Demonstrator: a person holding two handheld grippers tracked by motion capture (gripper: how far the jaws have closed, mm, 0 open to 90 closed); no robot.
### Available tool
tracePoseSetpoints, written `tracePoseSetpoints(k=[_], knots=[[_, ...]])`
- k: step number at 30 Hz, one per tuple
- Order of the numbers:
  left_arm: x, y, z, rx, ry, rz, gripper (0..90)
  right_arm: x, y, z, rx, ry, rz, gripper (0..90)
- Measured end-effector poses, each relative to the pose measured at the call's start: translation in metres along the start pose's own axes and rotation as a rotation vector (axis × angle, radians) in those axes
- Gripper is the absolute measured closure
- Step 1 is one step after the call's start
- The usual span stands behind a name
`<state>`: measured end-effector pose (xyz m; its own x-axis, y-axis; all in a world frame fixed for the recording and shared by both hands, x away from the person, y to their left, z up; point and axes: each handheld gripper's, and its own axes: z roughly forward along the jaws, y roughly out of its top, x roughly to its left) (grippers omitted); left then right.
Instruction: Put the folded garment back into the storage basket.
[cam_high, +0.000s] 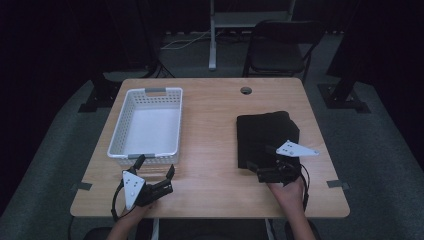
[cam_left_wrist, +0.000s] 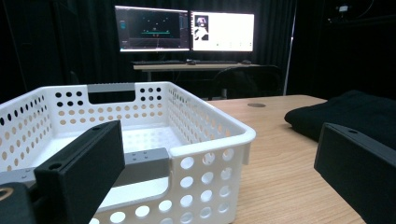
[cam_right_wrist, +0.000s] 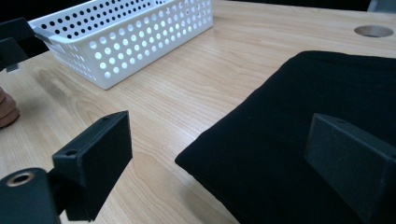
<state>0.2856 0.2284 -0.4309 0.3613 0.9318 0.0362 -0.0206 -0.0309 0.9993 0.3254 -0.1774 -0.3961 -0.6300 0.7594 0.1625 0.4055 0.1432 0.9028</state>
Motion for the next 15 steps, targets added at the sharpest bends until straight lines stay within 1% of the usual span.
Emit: tracePoseSetpoints(k=[1,3,5,7,8,9,10,13,15], knots=[[0.000,0.000,0.000,0.000,0.000,0.000,2.9,0.000,0.000,0.000,-0.005,-0.012,0.002,7.6],[0.000,0.000,0.000,0.000,0.000,0.000,2.9,-0.001,0.001,0.000,-0.003,-0.007,0.006,7.6],[0.000,0.000,0.000,0.000,0.000,0.000,2.9,-0.003,0.004,-0.002,-0.018,-0.025,0.008,7.7],[0.000,0.000,0.000,0.000,0.000,0.000,2.9,-0.003,0.006,-0.004,-0.024,-0.018,0.009,7.7],[0.000,0.000,0.000,0.000,0.000,0.000,2.9,-0.004,0.010,-0.006,-0.038,-0.034,0.006,7.7],[0.000,0.000,0.000,0.000,0.000,0.000,2.9,-0.005,0.012,-0.007,-0.040,-0.027,0.007,7.7],[0.000,0.000,0.000,0.000,0.000,0.000,2.9,-0.006,0.014,-0.008,-0.047,-0.036,0.010,7.7],[0.000,0.000,0.000,-0.001,0.000,0.000,2.9,-0.008,0.018,-0.011,-0.058,-0.042,0.010,7.7],[0.000,0.000,0.000,-0.001,0.000,0.000,2.9,-0.011,0.024,-0.013,-0.075,-0.058,0.011,7.7]])
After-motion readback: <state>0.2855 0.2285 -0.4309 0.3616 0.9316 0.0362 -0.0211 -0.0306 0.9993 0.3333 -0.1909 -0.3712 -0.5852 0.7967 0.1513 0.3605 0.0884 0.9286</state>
